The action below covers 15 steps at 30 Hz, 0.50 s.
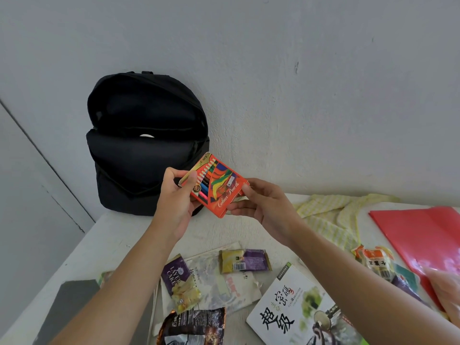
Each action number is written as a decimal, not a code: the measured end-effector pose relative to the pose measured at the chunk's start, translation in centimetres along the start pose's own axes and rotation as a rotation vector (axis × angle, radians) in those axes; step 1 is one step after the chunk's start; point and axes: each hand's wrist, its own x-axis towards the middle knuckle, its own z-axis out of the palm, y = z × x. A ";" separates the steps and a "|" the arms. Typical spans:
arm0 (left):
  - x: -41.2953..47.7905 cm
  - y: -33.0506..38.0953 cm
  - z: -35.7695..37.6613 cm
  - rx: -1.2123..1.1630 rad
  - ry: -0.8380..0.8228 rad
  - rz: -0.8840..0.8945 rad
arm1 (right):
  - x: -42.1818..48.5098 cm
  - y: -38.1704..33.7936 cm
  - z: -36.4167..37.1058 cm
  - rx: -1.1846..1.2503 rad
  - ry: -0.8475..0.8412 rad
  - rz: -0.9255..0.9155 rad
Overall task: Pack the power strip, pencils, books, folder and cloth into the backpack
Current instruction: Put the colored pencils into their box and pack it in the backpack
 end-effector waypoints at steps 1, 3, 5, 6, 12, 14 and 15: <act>0.0 0.1 -0.1 0.003 -0.003 -0.003 | 0.0 0.1 0.0 -0.005 -0.015 -0.014; 0.0 0.2 -0.3 0.002 -0.005 -0.006 | -0.1 0.0 0.1 -0.011 -0.034 -0.036; -0.2 0.1 -0.3 -0.004 -0.007 -0.006 | 0.0 -0.2 0.3 -0.014 -0.038 -0.060; -0.2 0.2 -0.3 -0.013 -0.007 -0.004 | 0.0 -0.3 0.5 -0.015 -0.042 -0.073; -0.1 0.6 -0.9 -0.022 0.023 0.011 | 0.1 -0.1 0.9 0.039 -0.105 -0.082; -0.1 0.7 -1.2 -0.024 0.027 0.016 | 0.2 0.3 1.0 0.053 -0.120 -0.087; -0.1 0.7 -1.3 -0.028 0.025 0.018 | 0.2 0.4 1.1 0.040 -0.113 -0.095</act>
